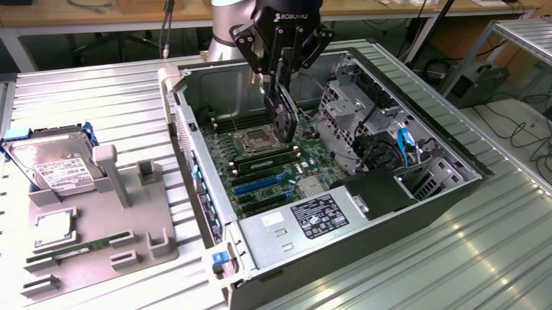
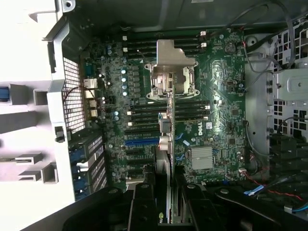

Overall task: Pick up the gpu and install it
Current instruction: 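Pick up the gpu and move the gpu toward the slot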

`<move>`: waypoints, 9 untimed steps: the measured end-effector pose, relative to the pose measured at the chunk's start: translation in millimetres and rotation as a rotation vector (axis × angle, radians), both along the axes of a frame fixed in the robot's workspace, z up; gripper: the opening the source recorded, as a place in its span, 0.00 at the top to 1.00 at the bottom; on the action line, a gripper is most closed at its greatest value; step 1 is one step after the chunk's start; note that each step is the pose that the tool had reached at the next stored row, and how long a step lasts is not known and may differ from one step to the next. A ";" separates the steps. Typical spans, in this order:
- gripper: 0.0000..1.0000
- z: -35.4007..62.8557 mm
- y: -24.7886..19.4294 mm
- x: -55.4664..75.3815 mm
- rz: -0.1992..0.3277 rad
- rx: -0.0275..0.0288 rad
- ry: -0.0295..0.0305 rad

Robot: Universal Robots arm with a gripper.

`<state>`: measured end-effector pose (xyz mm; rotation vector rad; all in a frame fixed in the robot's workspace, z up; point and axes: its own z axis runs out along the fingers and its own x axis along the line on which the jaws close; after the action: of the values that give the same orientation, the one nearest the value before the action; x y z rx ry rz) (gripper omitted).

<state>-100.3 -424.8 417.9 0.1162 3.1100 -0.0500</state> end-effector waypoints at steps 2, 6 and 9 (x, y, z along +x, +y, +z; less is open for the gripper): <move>0.74 -0.2 0.0 0.7 0.000 -0.0005 0.0000; 0.74 -0.6 0.0 2.2 0.000 -0.0010 0.0000; 0.74 -1.0 0.0 3.5 0.000 -0.0014 0.0000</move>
<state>-96.7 -424.8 416.9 0.1162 3.1099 -0.0523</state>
